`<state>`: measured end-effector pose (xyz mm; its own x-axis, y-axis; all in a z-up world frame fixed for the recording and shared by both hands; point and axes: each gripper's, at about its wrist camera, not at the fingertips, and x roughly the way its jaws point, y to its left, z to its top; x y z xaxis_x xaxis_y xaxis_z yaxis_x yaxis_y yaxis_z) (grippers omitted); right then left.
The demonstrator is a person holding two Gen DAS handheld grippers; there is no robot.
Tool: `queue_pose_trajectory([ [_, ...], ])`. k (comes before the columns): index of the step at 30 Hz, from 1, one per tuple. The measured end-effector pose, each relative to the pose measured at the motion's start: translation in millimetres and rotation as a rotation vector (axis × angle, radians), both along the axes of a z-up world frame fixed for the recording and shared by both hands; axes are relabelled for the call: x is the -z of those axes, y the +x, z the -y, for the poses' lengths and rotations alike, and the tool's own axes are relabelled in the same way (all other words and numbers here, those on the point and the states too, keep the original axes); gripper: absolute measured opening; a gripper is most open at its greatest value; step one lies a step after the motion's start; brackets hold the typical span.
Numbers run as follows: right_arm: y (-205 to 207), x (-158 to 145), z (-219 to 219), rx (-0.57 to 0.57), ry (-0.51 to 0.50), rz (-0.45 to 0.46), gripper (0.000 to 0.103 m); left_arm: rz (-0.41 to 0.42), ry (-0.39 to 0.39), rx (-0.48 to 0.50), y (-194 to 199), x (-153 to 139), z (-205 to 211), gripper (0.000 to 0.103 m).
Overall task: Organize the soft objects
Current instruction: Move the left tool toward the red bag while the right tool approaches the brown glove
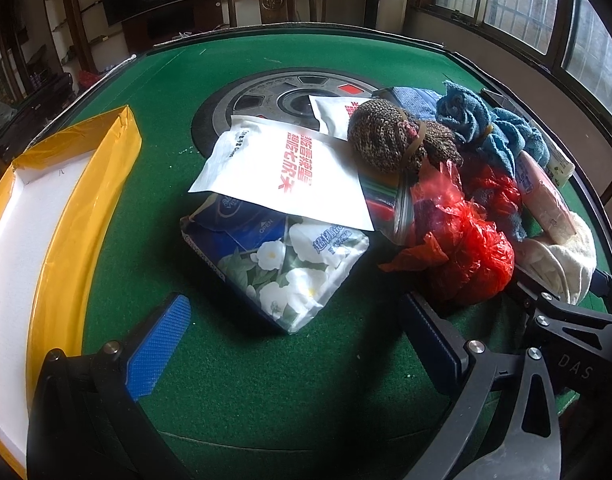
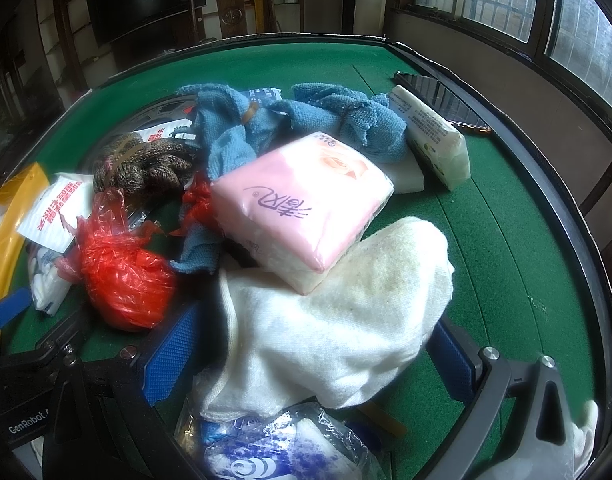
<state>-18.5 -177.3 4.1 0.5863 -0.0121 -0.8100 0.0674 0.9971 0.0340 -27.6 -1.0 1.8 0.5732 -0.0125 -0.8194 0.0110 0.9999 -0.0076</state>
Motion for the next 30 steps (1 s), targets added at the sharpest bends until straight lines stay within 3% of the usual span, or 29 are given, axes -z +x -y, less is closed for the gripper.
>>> queue_pose_trajectory([
  [7,-2,-3,5,-0.048,0.003,-0.043,0.102,-0.053,0.002,0.083,-12,-4,2,0.103],
  [13,-5,-7,9,-0.063,0.014,-0.074,0.101,-0.037,0.002,0.075,-20,-3,2,0.103],
  [15,-16,-23,17,-0.04,0.047,-0.003,0.101,-0.042,-0.005,0.089,-18,-4,-1,0.103],
  [17,-31,-48,21,-0.027,0.055,0.124,0.101,-0.037,-0.051,0.096,-22,-8,-10,0.103],
  [19,-44,-72,27,-0.012,0.067,0.271,0.102,0.007,-0.131,0.095,-29,-19,-27,0.103],
  [21,-43,-86,30,0.007,0.067,0.348,0.102,0.09,-0.165,0.084,-37,-36,-41,0.103],
  [24,-19,-86,33,0.007,0.073,0.35,0.102,0.194,-0.123,0.055,-48,-61,-56,0.103],
  [27,-8,-73,34,0.018,0.1,0.347,0.102,0.186,-0.138,0.061,-48,-71,-70,0.103],
  [30,-7,-65,41,0.005,0.128,0.295,0.102,0.161,-0.043,0.068,-46,-67,-64,0.103],
])
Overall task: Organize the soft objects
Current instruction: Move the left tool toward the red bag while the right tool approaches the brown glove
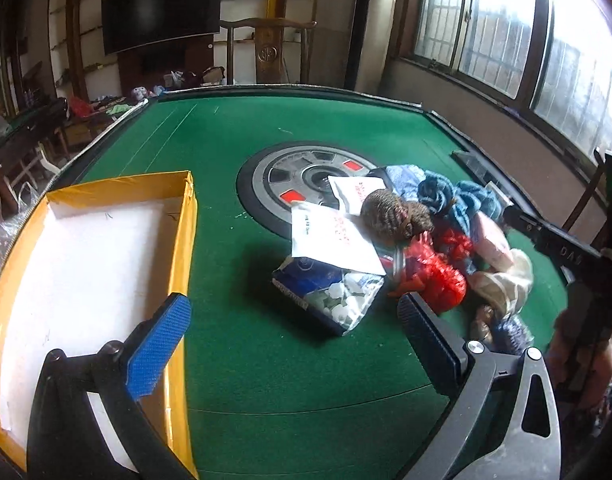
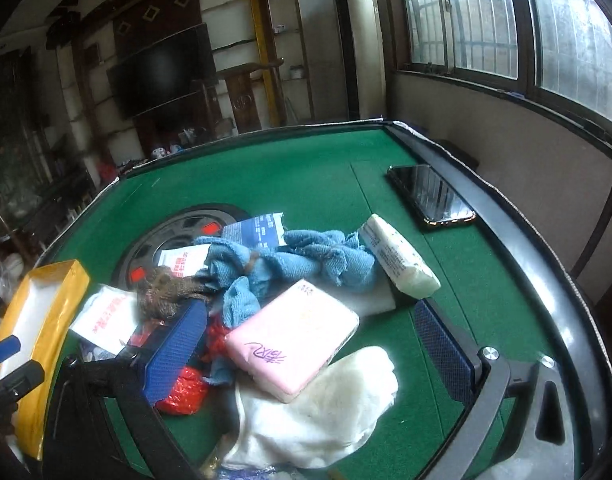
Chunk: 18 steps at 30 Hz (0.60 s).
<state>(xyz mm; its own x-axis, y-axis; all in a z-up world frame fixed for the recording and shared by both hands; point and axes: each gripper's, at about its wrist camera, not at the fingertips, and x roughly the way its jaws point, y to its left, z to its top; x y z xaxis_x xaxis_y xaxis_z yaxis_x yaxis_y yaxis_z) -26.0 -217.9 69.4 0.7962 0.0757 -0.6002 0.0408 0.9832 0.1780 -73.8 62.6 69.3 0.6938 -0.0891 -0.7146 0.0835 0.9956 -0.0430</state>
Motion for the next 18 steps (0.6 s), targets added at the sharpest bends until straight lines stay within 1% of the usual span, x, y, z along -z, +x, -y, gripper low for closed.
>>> queue_pose_trajectory([
  [1,0,1,1,0.001,0.002,-0.004,0.102,0.005,0.045,0.007,0,3,5,0.103],
  [2,-1,2,1,-0.002,-0.001,-0.001,0.102,0.01,0.07,0.012,0,5,9,0.103],
  [3,-5,3,1,-0.002,-0.004,0.004,0.102,0.012,0.07,0.02,2,7,12,0.103],
  [5,-8,2,-1,-0.001,-0.007,0.016,0.102,0.01,0.009,0.027,10,4,10,0.103],
  [7,-8,3,-1,-0.005,-0.012,0.015,0.102,0.001,-0.068,0.002,21,0,6,0.103],
  [9,-8,5,-2,-0.009,-0.011,0.004,0.102,-0.019,-0.147,-0.016,39,-2,1,0.103],
  [10,-8,5,-2,-0.01,-0.008,0.001,0.102,-0.038,-0.17,-0.027,48,0,-1,0.103],
  [13,-9,4,0,-0.001,-0.008,0.009,0.102,-0.093,-0.201,-0.031,64,6,2,0.103],
  [15,-9,4,1,0.001,-0.004,0.008,0.102,-0.088,-0.223,0.024,59,3,13,0.103],
  [18,-7,4,3,0.001,0.007,0.002,0.102,-0.066,-0.211,0.121,40,-1,38,0.103],
])
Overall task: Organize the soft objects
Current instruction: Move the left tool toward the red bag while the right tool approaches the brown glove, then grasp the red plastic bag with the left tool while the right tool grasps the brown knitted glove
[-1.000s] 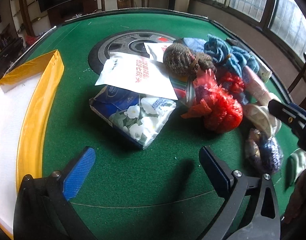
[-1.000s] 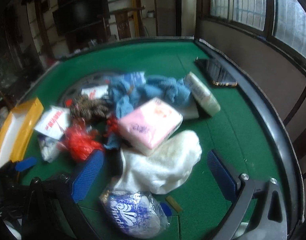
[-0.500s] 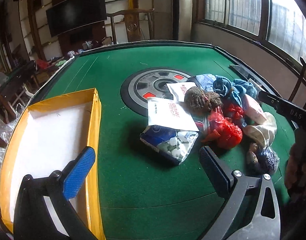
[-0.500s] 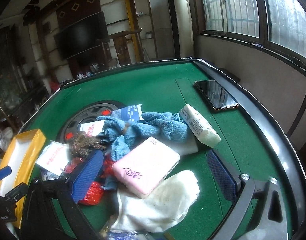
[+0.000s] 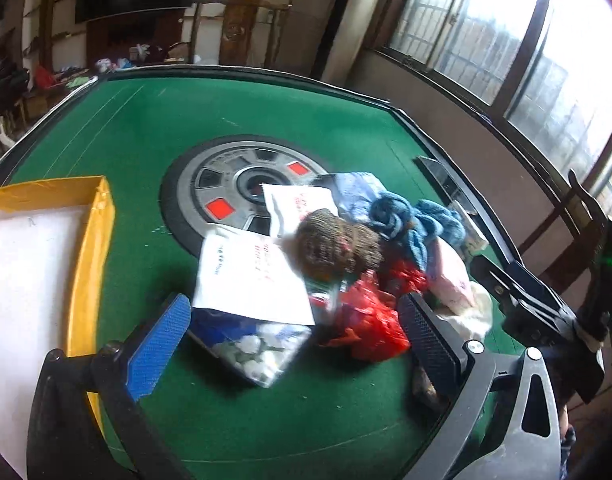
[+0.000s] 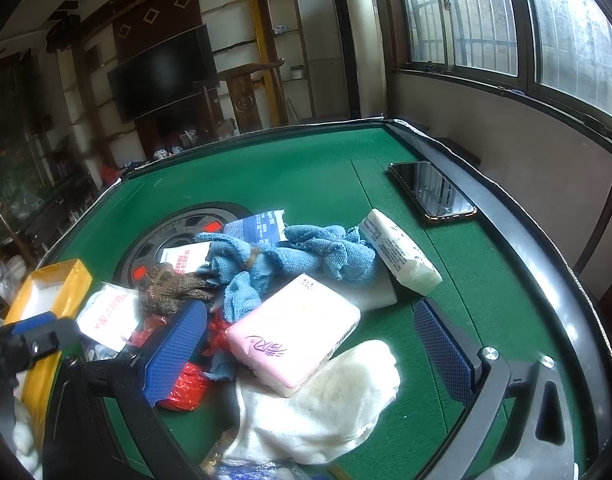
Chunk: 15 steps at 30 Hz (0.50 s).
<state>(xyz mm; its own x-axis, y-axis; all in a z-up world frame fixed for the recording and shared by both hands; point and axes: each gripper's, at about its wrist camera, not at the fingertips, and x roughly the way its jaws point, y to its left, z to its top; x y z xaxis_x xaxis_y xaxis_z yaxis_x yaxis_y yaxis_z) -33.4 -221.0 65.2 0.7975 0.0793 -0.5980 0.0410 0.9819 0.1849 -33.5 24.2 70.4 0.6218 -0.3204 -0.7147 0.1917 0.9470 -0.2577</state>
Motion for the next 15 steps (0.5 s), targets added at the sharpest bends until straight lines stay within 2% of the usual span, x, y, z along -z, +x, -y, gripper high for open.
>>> queue_pose_trajectory([
  [2,0,0,1,0.001,0.005,-0.003,0.101,0.001,0.001,0.069,-7,0,18,0.103],
  [4,-1,-1,3,0.005,0.011,0.003,0.101,-0.022,0.039,0.109,-7,6,37,0.103],
  [7,-3,-3,8,0.024,0.014,0.019,0.101,-0.046,0.083,0.126,-1,17,56,0.103],
  [11,-3,-4,15,0.046,0.041,0.018,0.101,-0.066,0.071,0.128,8,24,68,0.101],
  [13,-3,-3,19,0.054,0.052,0.015,0.101,-0.074,0.08,0.141,10,29,75,0.091],
  [14,-3,-3,20,0.058,0.053,0.016,0.102,-0.094,0.088,0.151,12,32,79,0.073],
  [15,-3,-3,20,0.061,0.052,0.017,0.102,-0.119,0.089,0.158,13,38,81,0.044],
])
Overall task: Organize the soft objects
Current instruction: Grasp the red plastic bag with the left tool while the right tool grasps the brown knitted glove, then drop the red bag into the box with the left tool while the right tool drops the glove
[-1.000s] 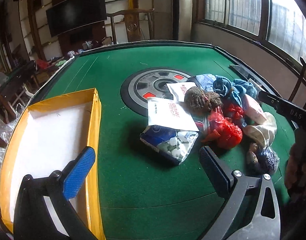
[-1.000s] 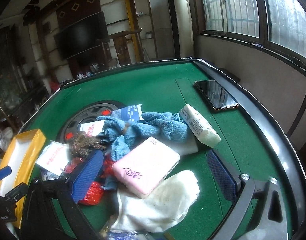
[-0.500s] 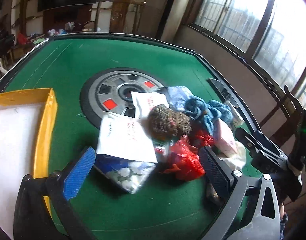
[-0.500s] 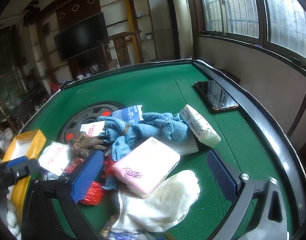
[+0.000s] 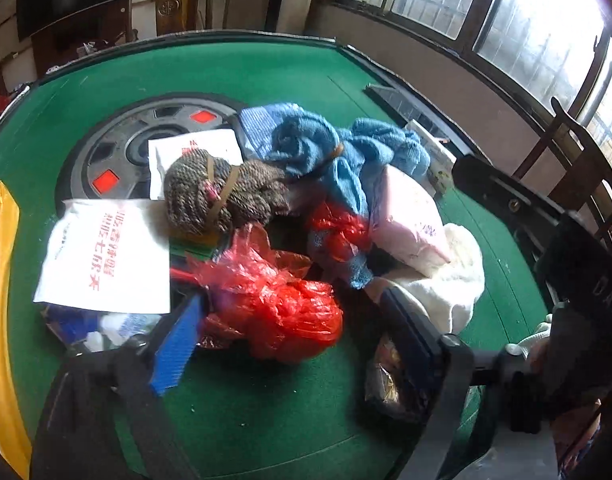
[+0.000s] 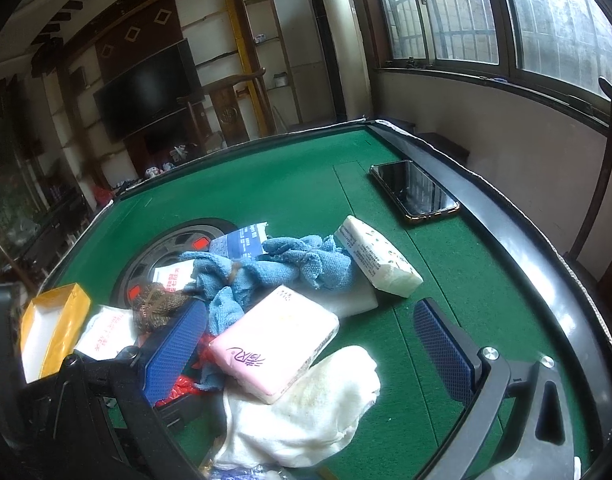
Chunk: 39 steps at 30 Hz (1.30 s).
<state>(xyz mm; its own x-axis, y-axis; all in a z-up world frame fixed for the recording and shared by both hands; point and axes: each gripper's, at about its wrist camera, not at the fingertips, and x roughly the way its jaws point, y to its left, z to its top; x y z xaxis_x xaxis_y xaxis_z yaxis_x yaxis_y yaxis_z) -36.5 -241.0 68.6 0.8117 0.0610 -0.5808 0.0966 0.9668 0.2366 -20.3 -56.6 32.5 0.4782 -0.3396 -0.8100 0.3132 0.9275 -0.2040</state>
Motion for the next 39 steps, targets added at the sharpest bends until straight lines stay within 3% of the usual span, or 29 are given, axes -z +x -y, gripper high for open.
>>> queue_pose_trajectory([
  [5,1,1,3,0.012,-0.008,-0.003,0.102,-0.043,-0.106,-0.026,-3,6,-15,0.041],
  [14,5,6,0,-0.014,-0.019,-0.026,0.102,0.078,-0.242,-0.093,-55,-41,-77,0.041],
  [23,-18,-9,-19,-0.155,-0.037,-0.07,0.102,0.197,-0.181,-0.198,-93,-70,-155,0.042],
  [27,-11,-19,-38,-0.207,-0.087,-0.098,0.102,0.237,-0.179,-0.253,-96,-67,-181,0.042],
  [35,40,-18,-122,-0.357,-0.178,-0.17,0.098,0.227,-0.221,-0.316,-97,-52,-213,0.042],
  [39,75,-7,-155,-0.401,-0.31,-0.207,0.094,0.224,-0.217,-0.342,-102,-50,-231,0.042],
])
